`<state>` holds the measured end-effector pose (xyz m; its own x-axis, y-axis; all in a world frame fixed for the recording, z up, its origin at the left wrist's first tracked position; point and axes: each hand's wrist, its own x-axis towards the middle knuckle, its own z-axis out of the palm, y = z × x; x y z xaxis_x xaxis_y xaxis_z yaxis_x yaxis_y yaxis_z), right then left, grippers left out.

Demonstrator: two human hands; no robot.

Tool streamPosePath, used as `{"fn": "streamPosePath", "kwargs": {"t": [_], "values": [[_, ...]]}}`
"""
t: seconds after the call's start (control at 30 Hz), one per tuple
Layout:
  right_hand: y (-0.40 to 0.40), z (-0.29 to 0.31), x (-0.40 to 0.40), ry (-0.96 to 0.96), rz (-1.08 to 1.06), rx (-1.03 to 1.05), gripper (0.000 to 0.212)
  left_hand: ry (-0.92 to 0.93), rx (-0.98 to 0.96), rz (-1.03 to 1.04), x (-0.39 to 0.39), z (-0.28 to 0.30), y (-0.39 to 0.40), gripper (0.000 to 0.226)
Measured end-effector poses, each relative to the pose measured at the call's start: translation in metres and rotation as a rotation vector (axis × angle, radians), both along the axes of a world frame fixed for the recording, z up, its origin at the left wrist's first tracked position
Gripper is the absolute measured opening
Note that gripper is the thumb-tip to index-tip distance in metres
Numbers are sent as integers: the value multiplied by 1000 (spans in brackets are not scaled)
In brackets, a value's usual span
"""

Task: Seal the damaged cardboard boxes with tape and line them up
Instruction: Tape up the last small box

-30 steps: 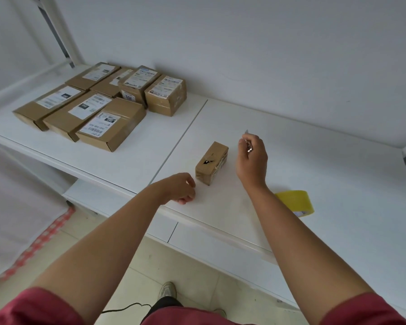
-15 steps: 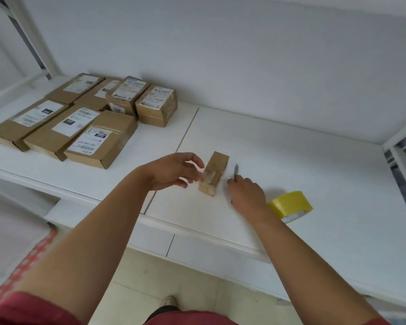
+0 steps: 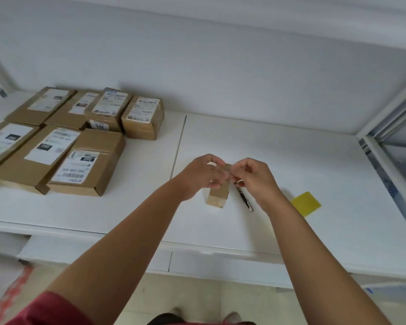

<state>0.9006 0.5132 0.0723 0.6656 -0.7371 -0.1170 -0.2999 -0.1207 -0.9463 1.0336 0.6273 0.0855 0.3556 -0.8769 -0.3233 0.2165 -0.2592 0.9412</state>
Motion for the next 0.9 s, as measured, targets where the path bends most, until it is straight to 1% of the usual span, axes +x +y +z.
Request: {"fn": "streamPosePath", "kwargs": {"t": [0.07,0.1,0.13,0.17,0.2,0.23,0.27,0.3,0.33,0.37,0.43,0.5,0.6,0.67,0.73,0.8,0.9], "values": [[-7,1,3,27,-94,-139,20,101,-25,21,2,-2,0,47],[-13,2,3,16,-149,-191,23,103,-12,68,3,-4,0,50],[-20,3,2,-15,-199,-217,24,13,35,138,3,-7,-2,52],[-25,5,0,-60,-238,-209,23,-180,105,207,2,-11,-3,51],[-29,7,-2,-110,-250,-173,23,-418,172,246,0,-16,-4,53],[-32,7,-3,-150,-234,-133,23,-640,220,230,-6,-22,-4,62],[-32,8,-3,-179,-201,-98,22,-816,267,166,-15,-29,-5,76],[-32,7,-3,-197,-167,-70,21,-945,325,81,-24,-36,-6,90],[-31,6,-1,-205,-141,-40,20,-1034,386,-3,-31,-42,-7,97],[-28,5,1,-208,-123,-10,18,-1081,429,-63,-35,-48,-8,95],[-23,2,4,-224,-111,59,17,-1085,413,-107,-33,-54,-6,77],[-19,0,5,-247,-110,130,14,-1088,318,-126,-21,-53,-1,67],[-10,-4,4,-285,-89,259,10,-1093,188,-136,1,-53,16,59],[-4,-8,4,-292,-79,316,6,-1143,119,-135,14,-58,27,58],[1,-12,4,-294,-85,354,3,-1248,96,-130,18,-64,35,61],[4,-14,4,-302,-90,376,4,-1356,55,-121,15,-71,41,64],[8,-16,6,-294,-97,374,4,-1345,-40,-70,10,-80,46,60]]}}
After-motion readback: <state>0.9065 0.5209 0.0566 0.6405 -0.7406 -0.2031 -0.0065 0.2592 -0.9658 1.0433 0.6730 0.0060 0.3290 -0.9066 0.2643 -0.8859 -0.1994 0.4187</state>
